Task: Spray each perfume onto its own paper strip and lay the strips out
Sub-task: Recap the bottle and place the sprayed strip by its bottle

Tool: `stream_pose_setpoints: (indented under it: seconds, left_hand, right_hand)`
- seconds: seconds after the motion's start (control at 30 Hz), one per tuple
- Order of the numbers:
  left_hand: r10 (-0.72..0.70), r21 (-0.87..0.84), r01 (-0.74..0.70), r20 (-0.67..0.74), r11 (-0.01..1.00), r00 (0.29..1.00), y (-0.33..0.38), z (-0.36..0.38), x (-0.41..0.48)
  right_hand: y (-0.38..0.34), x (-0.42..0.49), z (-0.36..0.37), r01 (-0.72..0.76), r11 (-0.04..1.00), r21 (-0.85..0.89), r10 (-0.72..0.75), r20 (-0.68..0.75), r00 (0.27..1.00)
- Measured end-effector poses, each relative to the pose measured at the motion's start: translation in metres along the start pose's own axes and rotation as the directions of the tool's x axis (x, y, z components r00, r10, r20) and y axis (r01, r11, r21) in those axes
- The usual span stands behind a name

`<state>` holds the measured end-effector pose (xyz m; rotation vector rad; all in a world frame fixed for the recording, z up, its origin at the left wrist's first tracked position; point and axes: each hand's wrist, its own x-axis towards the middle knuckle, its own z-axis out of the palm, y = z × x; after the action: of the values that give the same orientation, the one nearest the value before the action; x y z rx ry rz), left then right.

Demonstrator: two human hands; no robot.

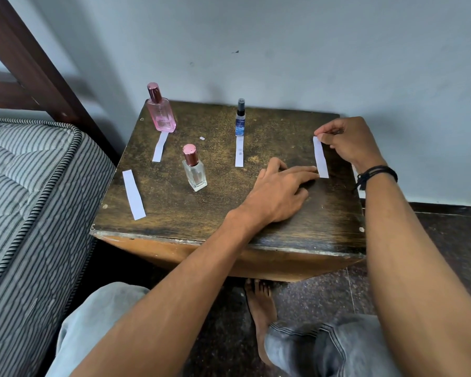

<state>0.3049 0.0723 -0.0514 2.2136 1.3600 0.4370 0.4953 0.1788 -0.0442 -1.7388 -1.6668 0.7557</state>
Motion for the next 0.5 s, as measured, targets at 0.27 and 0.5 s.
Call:
stream_pose_setpoints:
  seconds: [0.27,0.5]
  left_hand:
    - [0.011,0.015,-0.011,-0.016,1.000,1.000,-0.0016,0.0031,0.0009]
    - [0.016,0.024,-0.015,-0.011,1.000,1.000,-0.0030,0.0032,0.0024]
  right_hand:
    - [-0.0045,-0.0022,0.0000,-0.007,0.999,-0.043,0.006,-0.010,1.000]
    - [-0.0062,-0.0040,-0.0011,-0.031,0.998,-0.050,0.030,-0.005,1.000]
